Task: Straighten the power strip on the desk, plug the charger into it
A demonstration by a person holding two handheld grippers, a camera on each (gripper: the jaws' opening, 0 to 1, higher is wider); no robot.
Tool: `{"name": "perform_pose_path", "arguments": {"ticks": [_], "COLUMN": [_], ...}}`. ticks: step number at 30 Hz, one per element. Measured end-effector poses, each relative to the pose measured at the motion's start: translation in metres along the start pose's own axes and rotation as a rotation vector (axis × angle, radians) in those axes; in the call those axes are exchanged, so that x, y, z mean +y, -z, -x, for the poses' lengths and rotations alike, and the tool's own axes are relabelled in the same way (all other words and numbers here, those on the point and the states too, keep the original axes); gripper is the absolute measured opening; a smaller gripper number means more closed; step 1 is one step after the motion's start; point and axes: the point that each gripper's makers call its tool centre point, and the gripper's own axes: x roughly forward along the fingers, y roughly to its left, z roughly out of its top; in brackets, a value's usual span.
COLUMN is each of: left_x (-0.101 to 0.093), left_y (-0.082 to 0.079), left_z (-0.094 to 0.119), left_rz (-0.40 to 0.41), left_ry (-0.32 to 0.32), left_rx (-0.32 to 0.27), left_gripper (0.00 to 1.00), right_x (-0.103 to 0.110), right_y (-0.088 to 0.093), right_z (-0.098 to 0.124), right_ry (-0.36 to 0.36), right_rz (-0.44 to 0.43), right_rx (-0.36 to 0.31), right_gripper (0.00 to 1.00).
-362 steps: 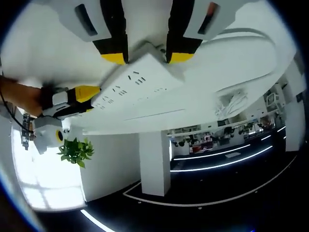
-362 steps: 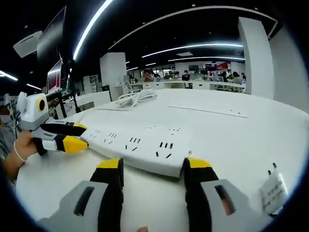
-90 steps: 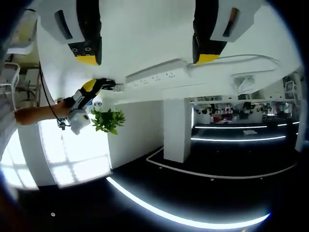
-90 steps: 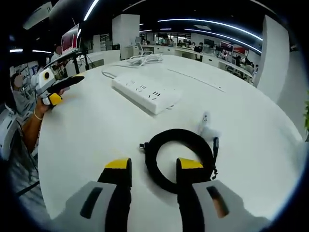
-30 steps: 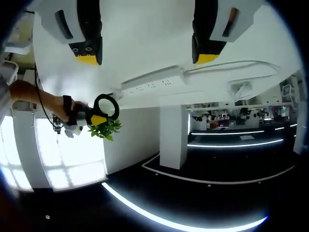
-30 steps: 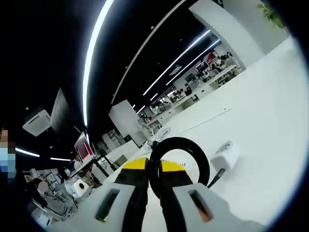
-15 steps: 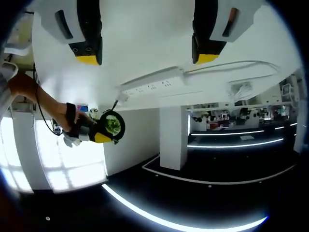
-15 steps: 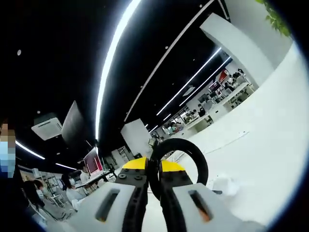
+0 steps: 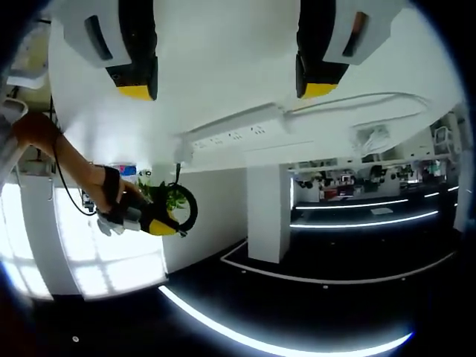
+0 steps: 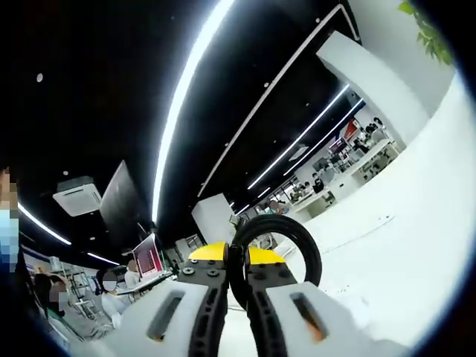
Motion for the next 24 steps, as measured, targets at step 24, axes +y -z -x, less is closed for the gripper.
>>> {"name": "perform_pose_path", "arguments": {"ticks": [24], "left_x": [0.011], "left_y": [-0.025], "left_z": [0.001], "left_rz": [0.074], "left_ry": [-0.017], "left_rx": [-0.096], "left_gripper": [0.76], "right_x": [0.036], "right_y": [-0.013], "right_z": [-0.022], "right_ry": [-0.111], "right_rz": [-0.002], "right_rx": [-0.029], "right_gripper": [0.06]}}
